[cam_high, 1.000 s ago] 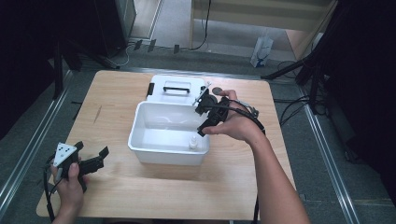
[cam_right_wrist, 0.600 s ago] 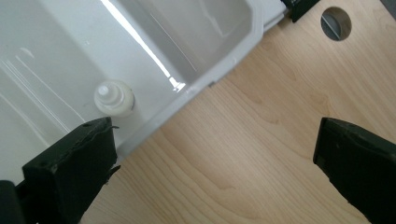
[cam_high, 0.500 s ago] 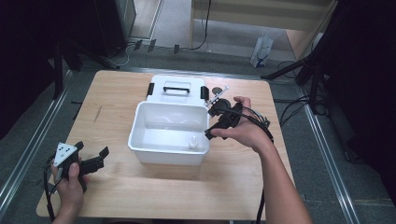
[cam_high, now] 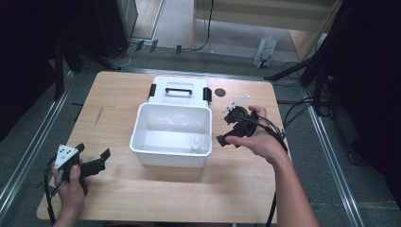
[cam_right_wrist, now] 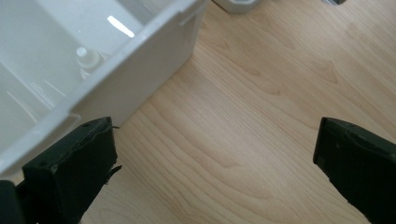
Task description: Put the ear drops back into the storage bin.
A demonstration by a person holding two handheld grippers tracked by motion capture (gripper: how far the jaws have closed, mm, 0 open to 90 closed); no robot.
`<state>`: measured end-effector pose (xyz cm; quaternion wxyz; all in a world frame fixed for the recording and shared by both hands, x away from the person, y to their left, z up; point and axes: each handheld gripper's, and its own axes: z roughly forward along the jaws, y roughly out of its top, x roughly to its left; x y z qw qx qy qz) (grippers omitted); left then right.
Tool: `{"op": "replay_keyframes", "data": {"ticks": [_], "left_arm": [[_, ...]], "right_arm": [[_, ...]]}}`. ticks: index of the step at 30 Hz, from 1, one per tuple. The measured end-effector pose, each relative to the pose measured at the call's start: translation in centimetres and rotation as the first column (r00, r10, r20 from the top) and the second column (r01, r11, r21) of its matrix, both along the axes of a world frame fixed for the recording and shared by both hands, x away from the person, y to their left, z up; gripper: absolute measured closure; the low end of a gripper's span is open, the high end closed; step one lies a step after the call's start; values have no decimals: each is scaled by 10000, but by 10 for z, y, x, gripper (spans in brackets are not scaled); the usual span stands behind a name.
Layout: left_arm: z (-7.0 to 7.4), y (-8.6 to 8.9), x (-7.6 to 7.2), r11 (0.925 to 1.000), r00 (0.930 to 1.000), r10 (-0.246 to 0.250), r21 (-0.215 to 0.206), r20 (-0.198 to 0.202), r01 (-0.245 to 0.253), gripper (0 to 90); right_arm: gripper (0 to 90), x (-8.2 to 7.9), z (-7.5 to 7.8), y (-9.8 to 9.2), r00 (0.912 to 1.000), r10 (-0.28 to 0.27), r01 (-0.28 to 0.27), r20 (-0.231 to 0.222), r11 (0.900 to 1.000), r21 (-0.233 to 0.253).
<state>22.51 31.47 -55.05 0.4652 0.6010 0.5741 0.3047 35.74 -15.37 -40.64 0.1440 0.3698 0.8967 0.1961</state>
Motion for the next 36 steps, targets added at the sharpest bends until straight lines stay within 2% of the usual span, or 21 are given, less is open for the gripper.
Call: {"op": "replay_keyframes", "data": {"ticks": [11,20,27,28,36], "left_arm": [[0,0,0,10000,10000,-1,7,19,1,5],[0,-1,0,10000,10000,7,21,-1,-7,5],[0,-1,0,10000,10000,7,14,-5,-7,4],[0,-1,0,10000,10000,5,22,-9,-5,5],[0,-1,0,10000,10000,13,37,-4,-13,5]], "right_arm": [[0,-13,-31,-36,9977,-651,654,-170,9977,201],[0,-22,-46,-58,9943,-1053,1059,-160,9933,455],[0,-32,-59,-78,9901,-1399,1388,80,9870,809],[0,-34,-61,-83,9874,-1576,1561,111,9840,860],[0,-48,-67,-106,9802,-1923,1841,476,9729,1396]]}}
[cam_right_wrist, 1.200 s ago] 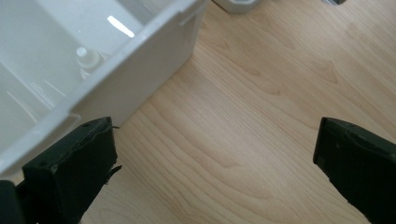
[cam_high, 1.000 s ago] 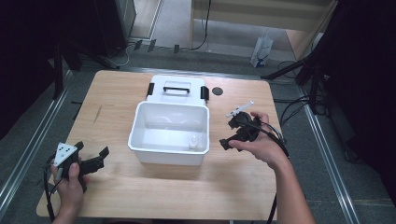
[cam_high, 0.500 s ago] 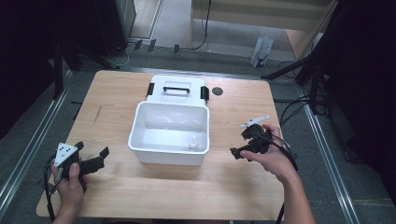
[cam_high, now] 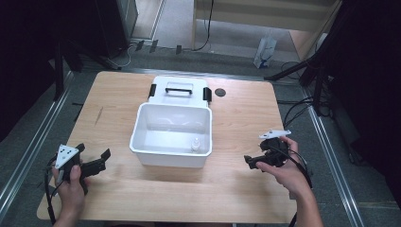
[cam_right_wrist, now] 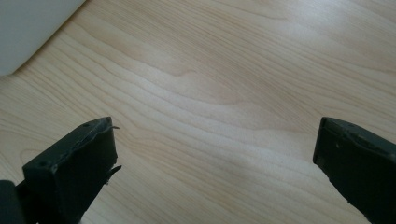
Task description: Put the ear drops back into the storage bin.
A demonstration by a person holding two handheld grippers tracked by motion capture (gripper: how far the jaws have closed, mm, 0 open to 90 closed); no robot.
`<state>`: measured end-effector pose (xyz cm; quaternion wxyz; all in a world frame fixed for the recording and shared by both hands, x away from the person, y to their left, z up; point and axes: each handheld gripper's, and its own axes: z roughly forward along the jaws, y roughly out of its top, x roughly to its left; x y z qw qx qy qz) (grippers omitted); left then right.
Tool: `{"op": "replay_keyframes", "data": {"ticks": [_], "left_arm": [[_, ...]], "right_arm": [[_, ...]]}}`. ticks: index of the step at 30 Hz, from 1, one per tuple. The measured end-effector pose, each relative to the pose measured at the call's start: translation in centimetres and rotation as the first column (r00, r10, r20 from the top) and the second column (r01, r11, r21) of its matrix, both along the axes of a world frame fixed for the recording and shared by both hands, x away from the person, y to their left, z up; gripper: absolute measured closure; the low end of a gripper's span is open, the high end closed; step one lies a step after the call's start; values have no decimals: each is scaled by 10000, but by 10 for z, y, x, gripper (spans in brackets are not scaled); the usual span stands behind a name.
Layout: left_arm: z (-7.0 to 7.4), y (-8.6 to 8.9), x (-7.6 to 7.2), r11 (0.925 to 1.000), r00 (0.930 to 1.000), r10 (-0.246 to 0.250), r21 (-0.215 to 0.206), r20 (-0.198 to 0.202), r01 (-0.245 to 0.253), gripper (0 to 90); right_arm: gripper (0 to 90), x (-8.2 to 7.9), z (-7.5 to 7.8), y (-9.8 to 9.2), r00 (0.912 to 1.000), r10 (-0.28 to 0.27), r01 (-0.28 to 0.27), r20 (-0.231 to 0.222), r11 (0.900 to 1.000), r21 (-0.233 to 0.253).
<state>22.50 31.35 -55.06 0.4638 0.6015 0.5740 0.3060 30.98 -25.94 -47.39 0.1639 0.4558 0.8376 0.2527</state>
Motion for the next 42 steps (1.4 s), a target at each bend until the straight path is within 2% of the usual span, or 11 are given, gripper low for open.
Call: {"op": "replay_keyframes", "data": {"ticks": [14,22,28,32,33,34,36,37,38,39,42], "left_arm": [[0,-1,0,10000,10000,-11,92,-21,11,4],[0,-1,-1,9999,10000,9,173,-50,-8,5],[0,-2,-1,9998,10000,23,193,-35,-22,4],[0,-2,-1,9998,10000,12,202,-35,-11,4],[0,-2,-1,9998,10000,13,203,-36,-12,5],[0,-2,-1,9998,10000,7,212,-45,-6,5],[0,-2,-1,9997,10000,0,228,-46,1,4],[0,-2,-1,9997,10000,0,228,-46,1,5],[0,-2,-1,9997,10000,0,234,-47,1,4],[0,-2,-1,9997,10000,0,234,-47,1,5],[0,-2,-1,9998,10000,16,218,-47,-15,4]], "right_arm": [[0,-29,-30,-42,9957,-856,831,357,9944,658],[0,-45,-52,-64,9887,-1428,1370,466,9844,1108],[0,-57,-66,-80,9790,-1920,1749,684,9636,2021],[0,-65,-72,-85,9755,-1997,1731,924,9556,2386],[0,-69,-75,-86,9740,-2038,1708,994,9477,2696],[0,-69,-75,-86,9740,-2038,1708,994,9477,2696],[0,-74,-76,-90,9656,-2250,1745,1303,9323,3168],[0,-74,-76,-90,9656,-2250,1745,1303,9323,3168],[0,-75,-76,-94,9605,-2435,1845,1346,9195,3470],[0,-75,-76,-94,9605,-2435,1845,1346,9195,3470],[0,-76,-76,-96,9584,-2551,1918,1280,9078,3729]]}}
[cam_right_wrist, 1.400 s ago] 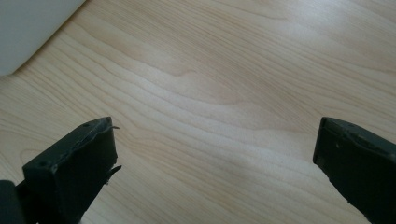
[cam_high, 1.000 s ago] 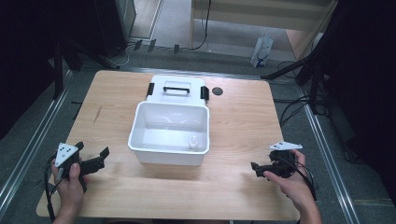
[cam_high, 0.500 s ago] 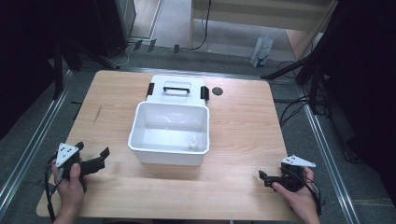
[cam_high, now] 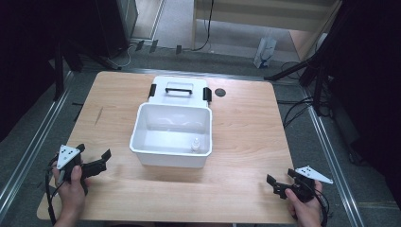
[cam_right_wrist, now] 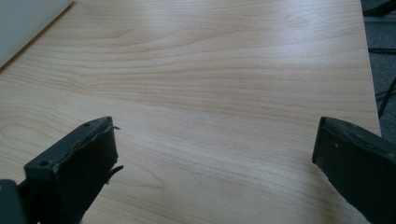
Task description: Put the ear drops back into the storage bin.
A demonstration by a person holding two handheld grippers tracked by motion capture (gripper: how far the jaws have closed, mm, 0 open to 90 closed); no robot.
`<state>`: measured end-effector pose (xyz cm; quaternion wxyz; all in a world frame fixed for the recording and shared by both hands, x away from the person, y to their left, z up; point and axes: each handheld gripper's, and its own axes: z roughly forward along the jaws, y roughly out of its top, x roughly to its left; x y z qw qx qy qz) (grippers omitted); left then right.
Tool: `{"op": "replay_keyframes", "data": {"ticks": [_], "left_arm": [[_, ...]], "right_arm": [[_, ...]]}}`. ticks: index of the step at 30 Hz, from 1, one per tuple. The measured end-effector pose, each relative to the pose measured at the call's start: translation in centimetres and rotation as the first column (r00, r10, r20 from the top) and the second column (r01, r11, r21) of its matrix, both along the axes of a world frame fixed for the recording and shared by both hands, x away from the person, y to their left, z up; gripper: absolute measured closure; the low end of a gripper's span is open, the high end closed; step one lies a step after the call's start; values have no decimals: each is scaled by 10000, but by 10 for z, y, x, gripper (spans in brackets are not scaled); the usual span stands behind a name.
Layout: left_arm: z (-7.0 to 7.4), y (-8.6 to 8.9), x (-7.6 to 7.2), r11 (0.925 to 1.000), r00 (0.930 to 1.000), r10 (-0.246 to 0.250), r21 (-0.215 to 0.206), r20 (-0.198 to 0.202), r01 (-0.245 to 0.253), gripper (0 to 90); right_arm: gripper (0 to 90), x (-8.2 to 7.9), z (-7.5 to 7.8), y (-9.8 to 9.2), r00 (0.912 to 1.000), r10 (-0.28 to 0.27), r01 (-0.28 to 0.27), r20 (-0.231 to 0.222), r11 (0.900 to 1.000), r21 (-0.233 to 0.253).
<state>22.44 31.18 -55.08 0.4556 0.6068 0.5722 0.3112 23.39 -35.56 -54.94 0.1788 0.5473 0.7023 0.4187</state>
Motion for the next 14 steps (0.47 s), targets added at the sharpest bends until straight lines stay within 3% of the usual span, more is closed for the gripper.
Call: {"op": "replay_keyframes", "data": {"ticks": [7,14], "left_arm": [[0,1,0,10000,10000,3,-73,6,-3,4],[0,1,0,9999,10000,-7,-124,-11,7,4]], "right_arm": [[0,-3,0,-6,9987,-349,320,377,9967,749],[0,-4,0,-5,9991,-308,286,294,9969,733]]}}
